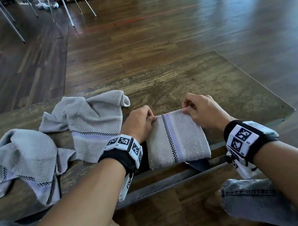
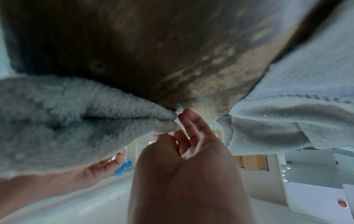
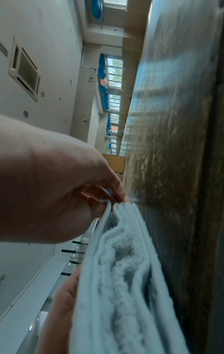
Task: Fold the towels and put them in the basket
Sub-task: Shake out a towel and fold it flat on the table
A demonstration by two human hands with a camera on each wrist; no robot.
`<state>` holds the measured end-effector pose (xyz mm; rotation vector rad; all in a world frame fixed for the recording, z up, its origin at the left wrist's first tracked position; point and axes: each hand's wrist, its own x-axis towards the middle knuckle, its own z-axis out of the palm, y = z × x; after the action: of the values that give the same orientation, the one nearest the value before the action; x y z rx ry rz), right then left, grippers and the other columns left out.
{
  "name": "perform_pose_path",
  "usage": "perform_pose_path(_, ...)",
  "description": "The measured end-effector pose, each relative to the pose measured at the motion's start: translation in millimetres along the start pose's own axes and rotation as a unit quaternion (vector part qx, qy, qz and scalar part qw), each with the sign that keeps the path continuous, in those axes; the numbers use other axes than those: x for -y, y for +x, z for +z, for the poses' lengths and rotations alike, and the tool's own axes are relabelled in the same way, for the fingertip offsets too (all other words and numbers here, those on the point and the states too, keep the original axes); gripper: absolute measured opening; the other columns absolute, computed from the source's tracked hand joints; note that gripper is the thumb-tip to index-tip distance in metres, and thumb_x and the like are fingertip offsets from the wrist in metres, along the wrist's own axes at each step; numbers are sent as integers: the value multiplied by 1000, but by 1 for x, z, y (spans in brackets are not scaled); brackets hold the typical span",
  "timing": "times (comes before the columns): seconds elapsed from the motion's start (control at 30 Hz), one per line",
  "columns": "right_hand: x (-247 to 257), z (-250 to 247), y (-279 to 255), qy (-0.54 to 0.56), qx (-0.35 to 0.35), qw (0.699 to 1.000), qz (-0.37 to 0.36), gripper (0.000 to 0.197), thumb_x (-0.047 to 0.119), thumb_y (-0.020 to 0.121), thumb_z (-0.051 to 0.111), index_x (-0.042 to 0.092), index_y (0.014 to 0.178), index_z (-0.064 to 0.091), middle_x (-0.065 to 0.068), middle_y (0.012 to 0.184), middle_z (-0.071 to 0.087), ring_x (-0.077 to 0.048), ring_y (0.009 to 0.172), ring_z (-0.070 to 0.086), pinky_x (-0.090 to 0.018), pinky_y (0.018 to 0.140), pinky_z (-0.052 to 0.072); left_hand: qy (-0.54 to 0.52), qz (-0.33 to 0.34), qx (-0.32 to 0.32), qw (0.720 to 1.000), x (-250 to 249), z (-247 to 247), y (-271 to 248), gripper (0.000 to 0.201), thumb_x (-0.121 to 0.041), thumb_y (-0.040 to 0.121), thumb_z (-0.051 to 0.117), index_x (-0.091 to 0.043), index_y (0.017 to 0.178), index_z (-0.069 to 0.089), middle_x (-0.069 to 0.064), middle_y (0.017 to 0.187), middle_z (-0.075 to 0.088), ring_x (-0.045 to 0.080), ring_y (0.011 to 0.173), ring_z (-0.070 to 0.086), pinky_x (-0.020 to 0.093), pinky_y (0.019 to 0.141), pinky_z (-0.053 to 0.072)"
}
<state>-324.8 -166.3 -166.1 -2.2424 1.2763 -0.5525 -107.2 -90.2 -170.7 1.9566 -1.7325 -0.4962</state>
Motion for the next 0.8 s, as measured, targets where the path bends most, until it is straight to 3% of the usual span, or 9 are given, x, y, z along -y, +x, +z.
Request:
perform_pose_path(0.13, -3, 10, 5, 0, 15, 999, 40, 14, 15, 91, 64, 21, 79, 60, 3, 78, 64, -21, 89, 54, -27, 69, 39, 17, -28, 20, 999, -2, 3, 8, 11, -16, 97, 57, -13, 86, 57, 3, 90, 64, 23, 83, 62, 45, 80, 53)
perform_pose_path(0.3, -2, 14, 7, 3, 20, 998, 53, 13, 13, 94, 55, 20, 84, 59, 1, 87, 63, -13, 79, 56, -18, 57, 35, 28, -42, 22, 998, 1, 7, 15, 11, -18, 98, 54, -15, 88, 56, 0, 89, 62, 21, 80, 61, 45, 79, 54)
perform_pose_path(0.43, 1, 16, 4, -36, 71, 995, 57, 14, 17, 100, 47, 20, 90, 57, -2, 102, 57, -18, 95, 51, -25, 76, 37, 67, -44, 0, 997, 0, 6, 13, 14, -30, 99, 56, -17, 93, 57, 1, 99, 57, 22, 89, 60, 44, 79, 54)
perform_pose_path(0.53, 8, 15, 5, -37, 52, 993, 102, 16, 15, 97, 48, 16, 87, 60, -8, 107, 59, -19, 88, 57, -28, 69, 42, 83, -45, -39, 995, -5, 2, 11, 21, -33, 100, 53, -13, 101, 53, 6, 108, 54, 26, 94, 59, 44, 78, 53)
perform_pose_path(0.6, 11, 14, 6, -25, 34, 989, 141, 19, 13, 93, 47, 11, 84, 64, -12, 109, 60, -20, 83, 59, -28, 61, 45, 83, -37, -48, 995, -10, 1, 8, 23, -36, 99, 51, -13, 100, 54, 5, 109, 51, 24, 96, 57, 39, 74, 50)
perform_pose_path(0.7, 10, 12, 3, -20, 23, 982, 185, 21, 12, 87, 47, 5, 78, 65, -18, 107, 60, -29, 83, 62, -33, 66, 53, 102, -4, -62, 993, -17, 3, -1, 26, -38, 96, 52, -14, 103, 59, 5, 119, 43, 22, 111, 49, 37, 88, 51)
perform_pose_path(0.8, 4, 9, -5, -9, 20, 977, 213, 21, 18, 84, 56, 6, 70, 64, -16, 95, 65, -27, 76, 62, -30, 64, 50, 125, 32, -111, 985, -22, 5, -11, 34, -37, 94, 52, -13, 117, 58, 10, 138, 31, 26, 127, 41, 36, 103, 43)
